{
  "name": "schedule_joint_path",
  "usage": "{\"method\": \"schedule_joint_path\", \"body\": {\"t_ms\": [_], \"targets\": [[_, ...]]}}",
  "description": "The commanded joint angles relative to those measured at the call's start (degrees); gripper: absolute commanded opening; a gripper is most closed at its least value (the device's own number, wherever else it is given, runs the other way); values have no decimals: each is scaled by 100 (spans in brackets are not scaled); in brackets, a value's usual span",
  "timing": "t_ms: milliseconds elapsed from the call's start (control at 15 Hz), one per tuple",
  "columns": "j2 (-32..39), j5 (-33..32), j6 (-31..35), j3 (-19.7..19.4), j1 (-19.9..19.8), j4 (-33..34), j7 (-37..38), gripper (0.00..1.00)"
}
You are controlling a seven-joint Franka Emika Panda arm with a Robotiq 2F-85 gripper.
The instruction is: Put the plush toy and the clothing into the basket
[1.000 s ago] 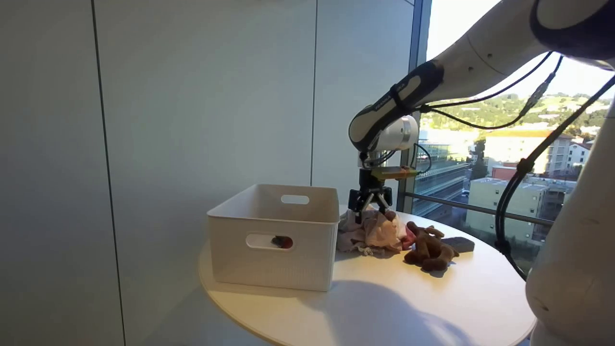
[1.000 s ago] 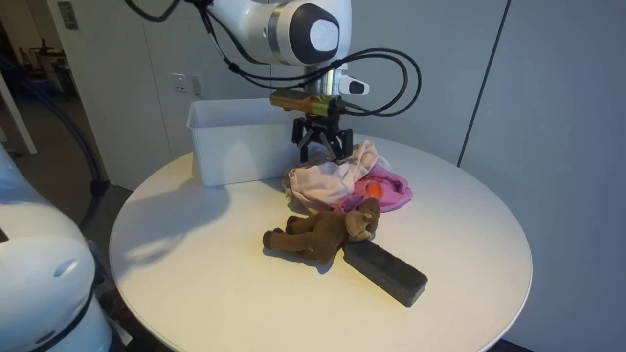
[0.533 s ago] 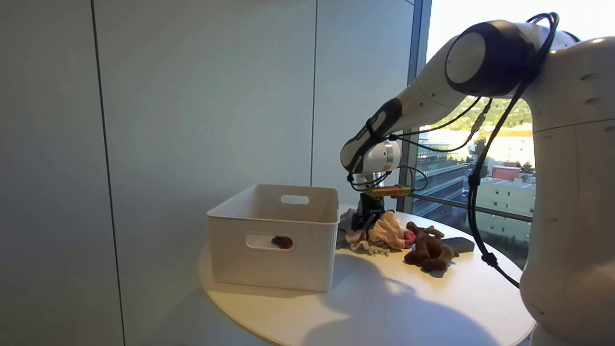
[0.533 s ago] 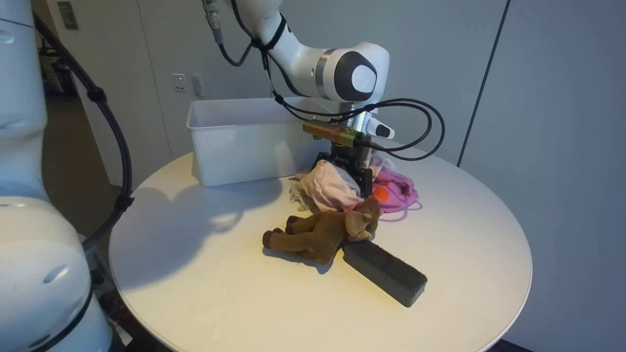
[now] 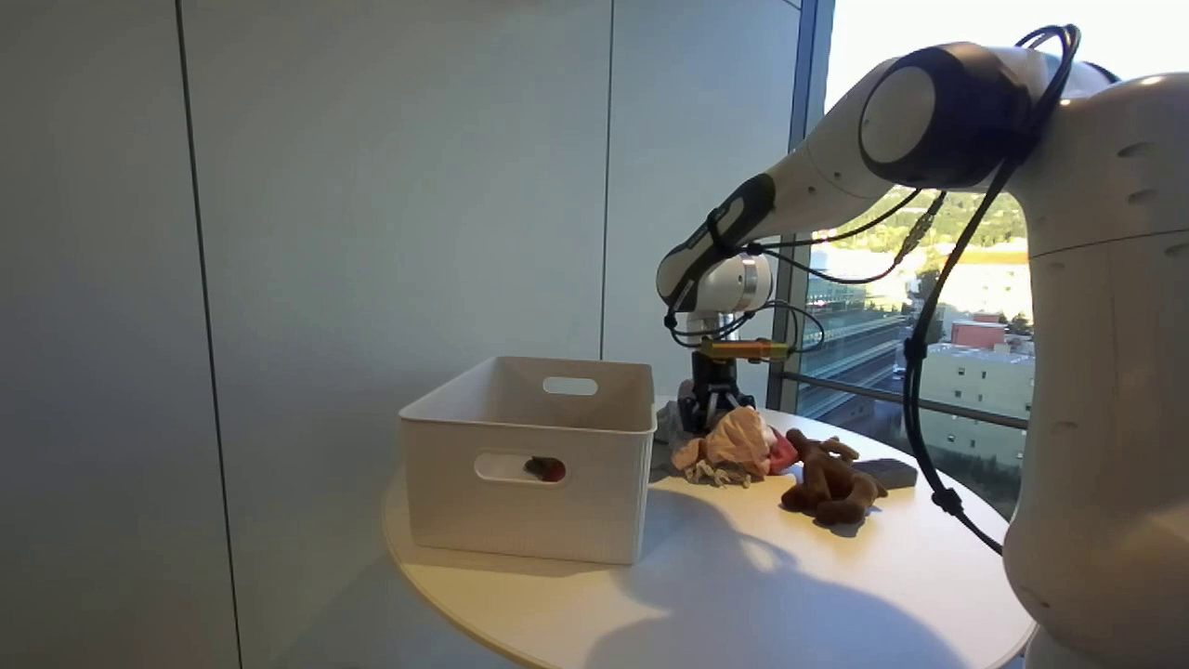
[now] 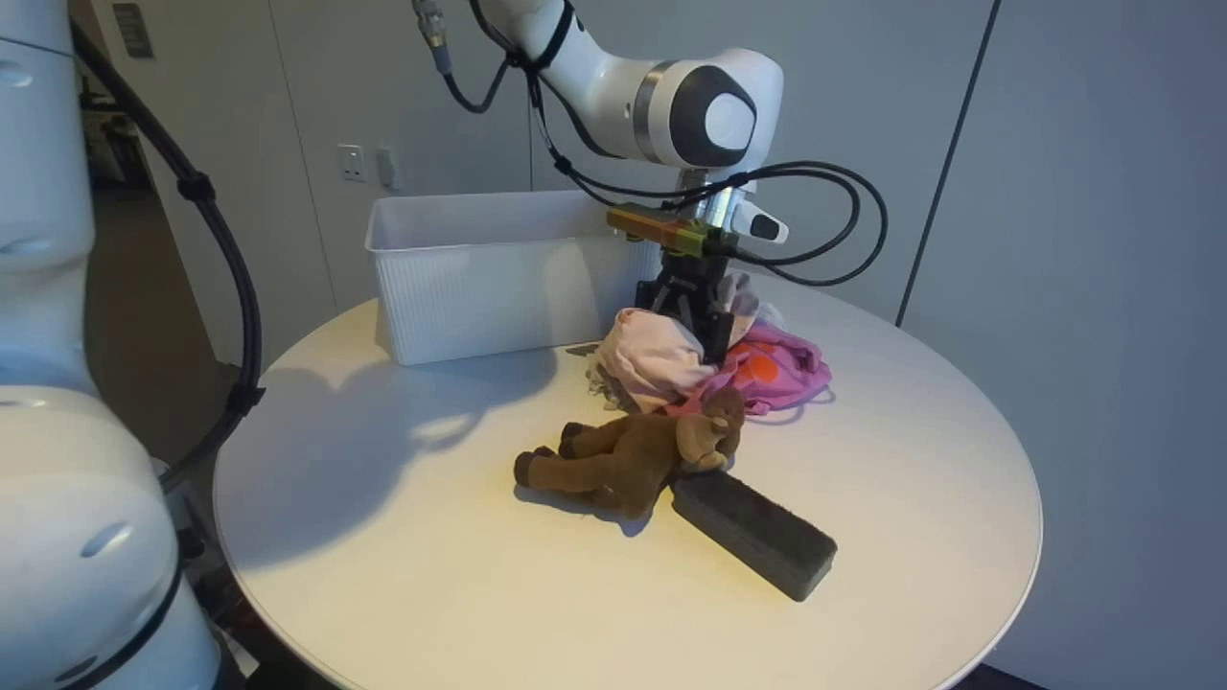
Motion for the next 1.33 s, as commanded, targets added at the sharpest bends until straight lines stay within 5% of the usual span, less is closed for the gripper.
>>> {"method": "schedule_joint_path", "body": {"t_ms": [0,533,867,1267], "targets": [[-944,-86,591,-26,7,-479,313,1],[-3287,-1024,1425,212,24,-1653,239,5],[-4527,-1673,1344,1082,268,-2276,457,4],[-5177,-2208,1322,2551,972,-2690,982,4]]}}
